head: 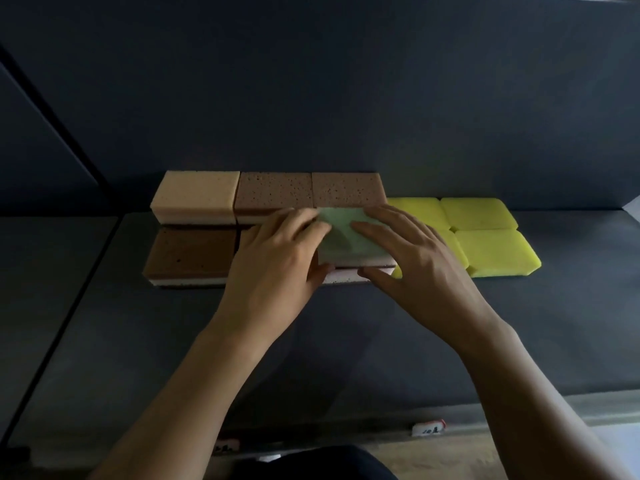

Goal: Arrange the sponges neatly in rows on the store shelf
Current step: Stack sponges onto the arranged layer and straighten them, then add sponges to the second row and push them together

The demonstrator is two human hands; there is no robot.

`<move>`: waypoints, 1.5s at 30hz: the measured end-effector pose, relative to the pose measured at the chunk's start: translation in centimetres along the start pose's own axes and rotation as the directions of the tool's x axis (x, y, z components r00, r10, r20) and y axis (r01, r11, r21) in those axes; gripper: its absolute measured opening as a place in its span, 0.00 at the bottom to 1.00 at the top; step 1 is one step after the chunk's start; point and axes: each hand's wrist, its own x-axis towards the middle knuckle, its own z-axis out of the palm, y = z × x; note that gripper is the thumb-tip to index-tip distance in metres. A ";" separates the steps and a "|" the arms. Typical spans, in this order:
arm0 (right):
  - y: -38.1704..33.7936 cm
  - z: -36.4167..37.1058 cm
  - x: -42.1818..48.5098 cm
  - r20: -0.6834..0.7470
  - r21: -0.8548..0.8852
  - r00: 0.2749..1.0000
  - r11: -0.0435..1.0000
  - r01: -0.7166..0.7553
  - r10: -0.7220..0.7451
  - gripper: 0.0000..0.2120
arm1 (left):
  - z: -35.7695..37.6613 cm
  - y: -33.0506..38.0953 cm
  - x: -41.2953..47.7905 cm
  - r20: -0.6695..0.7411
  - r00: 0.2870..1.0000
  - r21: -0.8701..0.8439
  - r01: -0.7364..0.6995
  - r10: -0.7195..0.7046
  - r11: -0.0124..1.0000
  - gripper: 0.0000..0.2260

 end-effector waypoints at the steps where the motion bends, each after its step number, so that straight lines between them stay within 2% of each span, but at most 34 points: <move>1: -0.4 -0.3 0.0 -0.009 0.011 1.000 1.000 0.007 -0.007 0.28 | -0.3 0.1 -0.4 -0.006 1.000 0.012 0.005 -0.005 1.000 0.22; 6: -3.5 -0.9 0.1 -0.070 0.147 0.995 0.985 0.085 -0.076 0.23 | -2.2 -0.1 -3.6 -0.089 0.994 0.018 0.070 -0.068 0.997 0.17; 9: -6.2 -0.2 0.0 -0.088 0.285 0.988 0.947 0.148 -0.128 0.20 | -3.4 -0.6 -6.3 -0.107 0.983 -0.021 0.147 -0.148 0.989 0.15; 13: -10.5 1.6 0.3 -0.034 0.511 0.992 0.851 0.125 -0.125 0.20 | -5.0 -2.3 -10.2 -0.150 0.947 -0.184 0.255 -0.283 0.949 0.16; 19: -18.6 5.3 2.1 0.016 0.609 0.981 0.780 0.143 -0.193 0.18 | -8.2 -7.8 -16.7 -0.241 0.889 -0.137 0.367 -0.390 0.920 0.16; 27: -33.2 11.7 7.0 -0.026 0.521 0.946 0.803 0.289 -0.323 0.18 | -16.0 -18.8 -26.3 -0.308 0.857 0.168 0.476 -0.413 0.863 0.12; 33: -41.1 16.2 10.9 -0.104 0.227 0.895 0.865 0.447 -0.435 0.19 | -19.0 -26.6 -30.2 -0.260 0.856 0.373 0.515 -0.446 0.771 0.13; 37: -43.9 18.4 13.2 -0.071 0.073 0.850 0.848 0.526 -0.521 0.22 | -19.7 -30.3 -30.8 -0.259 0.869 0.457 0.495 -0.422 0.739 0.13; 41: -45.9 19.6 15.2 0.008 0.052 0.834 0.833 0.551 -0.552 0.23 | -20.4 -33.0 -30.7 -0.249 0.864 0.496 0.501 -0.436 0.709 0.14; 45: -48.0 19.9 16.9 0.078 0.146 0.828 0.828 0.542 -0.556 0.23 | -20.8 -35.4 -30.9 -0.248 0.831 0.481 0.552 -0.498 0.681 0.15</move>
